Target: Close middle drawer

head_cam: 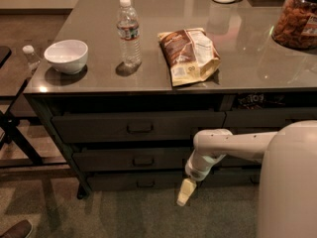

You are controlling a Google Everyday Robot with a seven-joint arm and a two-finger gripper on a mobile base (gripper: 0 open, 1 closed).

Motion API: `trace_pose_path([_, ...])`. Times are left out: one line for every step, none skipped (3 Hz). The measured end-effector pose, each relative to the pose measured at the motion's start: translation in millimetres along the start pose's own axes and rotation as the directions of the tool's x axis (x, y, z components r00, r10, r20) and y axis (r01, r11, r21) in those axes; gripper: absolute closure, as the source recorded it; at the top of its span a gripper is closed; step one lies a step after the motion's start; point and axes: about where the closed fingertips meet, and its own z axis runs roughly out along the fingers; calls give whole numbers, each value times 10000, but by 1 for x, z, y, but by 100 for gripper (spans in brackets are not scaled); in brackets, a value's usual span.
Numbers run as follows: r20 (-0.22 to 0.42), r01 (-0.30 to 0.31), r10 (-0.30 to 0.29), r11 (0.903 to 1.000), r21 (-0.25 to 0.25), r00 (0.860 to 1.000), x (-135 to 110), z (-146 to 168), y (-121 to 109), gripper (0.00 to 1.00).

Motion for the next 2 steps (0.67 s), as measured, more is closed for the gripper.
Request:
trace_pose_path([0, 0, 0, 10000, 0, 10000, 0, 0, 0, 0])
trace_pose_path([0, 0, 0, 10000, -1, 10000, 0, 0, 0, 10])
